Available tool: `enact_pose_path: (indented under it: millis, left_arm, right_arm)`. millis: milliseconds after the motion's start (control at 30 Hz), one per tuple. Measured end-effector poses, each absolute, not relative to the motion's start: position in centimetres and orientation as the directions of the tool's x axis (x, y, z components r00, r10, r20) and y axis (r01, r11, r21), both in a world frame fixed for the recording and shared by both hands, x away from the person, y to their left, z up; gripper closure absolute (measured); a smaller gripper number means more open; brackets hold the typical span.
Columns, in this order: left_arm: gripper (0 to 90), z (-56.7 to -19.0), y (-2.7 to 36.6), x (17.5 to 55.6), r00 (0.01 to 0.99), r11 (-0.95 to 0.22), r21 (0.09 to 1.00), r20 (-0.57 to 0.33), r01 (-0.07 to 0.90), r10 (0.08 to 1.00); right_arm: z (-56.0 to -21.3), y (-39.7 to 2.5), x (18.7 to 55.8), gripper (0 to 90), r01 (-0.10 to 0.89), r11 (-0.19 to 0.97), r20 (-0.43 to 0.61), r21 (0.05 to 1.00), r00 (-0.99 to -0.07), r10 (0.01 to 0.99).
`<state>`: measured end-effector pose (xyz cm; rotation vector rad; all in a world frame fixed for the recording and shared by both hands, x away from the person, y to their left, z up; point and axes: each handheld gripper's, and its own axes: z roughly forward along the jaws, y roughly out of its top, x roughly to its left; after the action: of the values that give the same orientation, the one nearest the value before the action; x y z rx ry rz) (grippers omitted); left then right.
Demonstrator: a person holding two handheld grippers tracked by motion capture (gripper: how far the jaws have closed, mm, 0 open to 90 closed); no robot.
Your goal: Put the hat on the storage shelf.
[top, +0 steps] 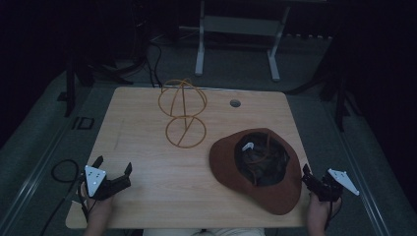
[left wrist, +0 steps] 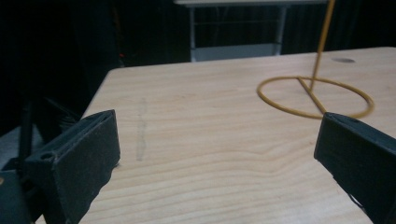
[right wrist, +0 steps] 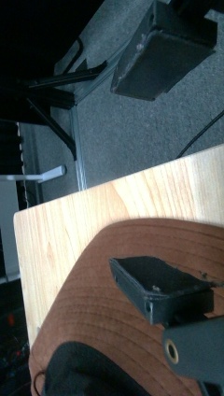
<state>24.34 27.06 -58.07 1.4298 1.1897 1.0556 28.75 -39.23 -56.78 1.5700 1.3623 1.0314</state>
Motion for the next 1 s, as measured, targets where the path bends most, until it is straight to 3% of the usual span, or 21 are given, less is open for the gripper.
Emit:
enact_pose_path:
  millis: [333, 433, 667, 800, 1000]
  left_arm:
    - [0.9, -57.7, 26.3, 24.0, 0.189, -0.068, 0.986, 0.038, 0.151, 0.981]
    - [0.9, -57.5, 25.9, 23.7, 0.215, -0.063, 0.989, 0.034, 0.132, 0.976]
    - [1.0, -57.3, 25.6, 23.5, 0.215, -0.076, 0.981, 0.037, 0.176, 0.976]
    - [1.0, -56.9, 25.0, 23.2, 0.259, -0.076, 0.984, 0.032, 0.161, 0.965]
    - [0.9, -56.8, 24.0, 23.0, 0.313, -0.073, 0.982, 0.015, 0.174, 0.949]
  right_arm:
    - [-56.2, -39.6, 29.0, 14.2, 0.391, -0.138, 0.129, 0.910, 0.050, 0.990]
    - [-54.7, -39.1, 29.1, 14.2, 0.425, -0.143, 0.164, 0.894, -0.013, 0.986]
    - [-51.4, -36.6, 29.8, 13.9, 0.491, -0.061, 0.154, 0.869, -0.151, 0.976]
    - [-50.2, -34.9, 30.8, 12.9, 0.515, 0.017, 0.092, 0.857, -0.186, 0.978]
    - [-49.8, -33.6, 32.6, 11.9, 0.520, 0.020, 0.108, 0.854, -0.216, 0.970]
